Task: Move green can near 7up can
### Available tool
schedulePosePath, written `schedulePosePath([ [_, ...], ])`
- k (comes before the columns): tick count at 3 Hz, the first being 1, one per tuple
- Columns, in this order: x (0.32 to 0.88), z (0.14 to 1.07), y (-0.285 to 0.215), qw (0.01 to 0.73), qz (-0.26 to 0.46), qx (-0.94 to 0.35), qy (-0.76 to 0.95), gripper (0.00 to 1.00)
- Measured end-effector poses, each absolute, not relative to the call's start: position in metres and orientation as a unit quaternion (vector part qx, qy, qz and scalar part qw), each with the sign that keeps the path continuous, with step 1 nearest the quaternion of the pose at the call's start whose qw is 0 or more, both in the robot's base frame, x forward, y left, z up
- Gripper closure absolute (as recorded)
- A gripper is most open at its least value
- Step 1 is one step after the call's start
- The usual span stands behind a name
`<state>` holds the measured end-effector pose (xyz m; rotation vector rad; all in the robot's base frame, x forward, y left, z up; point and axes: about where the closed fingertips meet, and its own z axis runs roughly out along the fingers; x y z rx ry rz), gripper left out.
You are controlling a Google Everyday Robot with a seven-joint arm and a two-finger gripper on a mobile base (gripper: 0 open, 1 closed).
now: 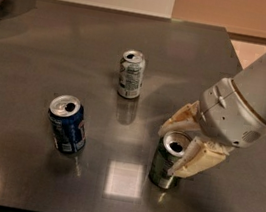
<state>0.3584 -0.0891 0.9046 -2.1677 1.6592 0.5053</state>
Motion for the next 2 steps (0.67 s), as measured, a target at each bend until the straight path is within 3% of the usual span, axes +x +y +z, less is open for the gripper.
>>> schedulePosePath([
  [1,0.384,0.917,-0.086,0.190,0.161,-0.760,0.600,0.88],
  [2,0.426,0.930,-0.077,0.203,0.147,-0.745,0.618,1.00],
])
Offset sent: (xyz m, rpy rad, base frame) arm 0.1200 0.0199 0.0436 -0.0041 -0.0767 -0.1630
